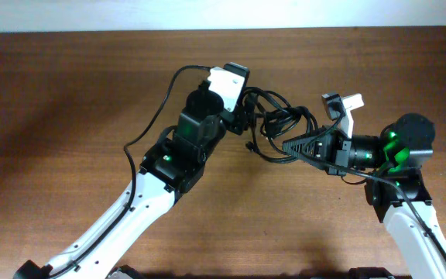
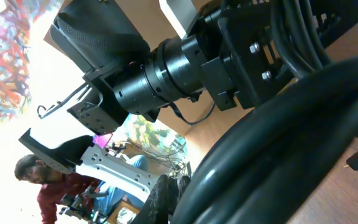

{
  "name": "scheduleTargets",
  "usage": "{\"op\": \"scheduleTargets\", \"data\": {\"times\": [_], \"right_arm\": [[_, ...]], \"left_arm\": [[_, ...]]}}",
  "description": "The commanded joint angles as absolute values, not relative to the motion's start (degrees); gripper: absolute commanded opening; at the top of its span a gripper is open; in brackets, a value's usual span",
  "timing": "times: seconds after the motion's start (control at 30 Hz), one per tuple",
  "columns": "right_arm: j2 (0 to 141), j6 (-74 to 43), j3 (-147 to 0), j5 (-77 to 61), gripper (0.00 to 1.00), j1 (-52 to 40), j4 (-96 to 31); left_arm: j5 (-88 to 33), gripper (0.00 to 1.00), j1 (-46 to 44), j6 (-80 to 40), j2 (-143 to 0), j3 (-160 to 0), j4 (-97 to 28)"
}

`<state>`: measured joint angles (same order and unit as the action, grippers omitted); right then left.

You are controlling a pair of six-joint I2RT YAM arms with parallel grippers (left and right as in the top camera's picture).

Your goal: Untangle cables

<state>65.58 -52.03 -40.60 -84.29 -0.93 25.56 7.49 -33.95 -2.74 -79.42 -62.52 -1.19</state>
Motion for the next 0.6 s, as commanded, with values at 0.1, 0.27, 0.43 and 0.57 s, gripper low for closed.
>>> {"op": "scheduleTargets", "data": {"times": [0.1, 0.27, 0.43, 0.57], "right_arm": [[65.0, -51.0, -40.8, -88.9, 0.04, -1.2, 25.8], [65.0, -51.0, -40.8, -88.9, 0.04, -1.2, 25.8], [65.0, -51.0, -40.8, -88.9, 0.04, -1.2, 25.8], [65.0, -50.8, -40.8, -88.9, 0.04, -1.2, 25.8]], "left_arm": [[10.5, 0.64, -30.2, -0.5, -80.2, -63.2, -0.5], [4.5, 0.64, -30.1, -0.5, -80.2, -63.2, -1.0], [-2.7, 0.49, -30.1, -0.6, -80.2, -63.2, -2.2], [-2.6, 0.42, -30.1, -0.5, -80.2, -63.2, -2.7]]}}
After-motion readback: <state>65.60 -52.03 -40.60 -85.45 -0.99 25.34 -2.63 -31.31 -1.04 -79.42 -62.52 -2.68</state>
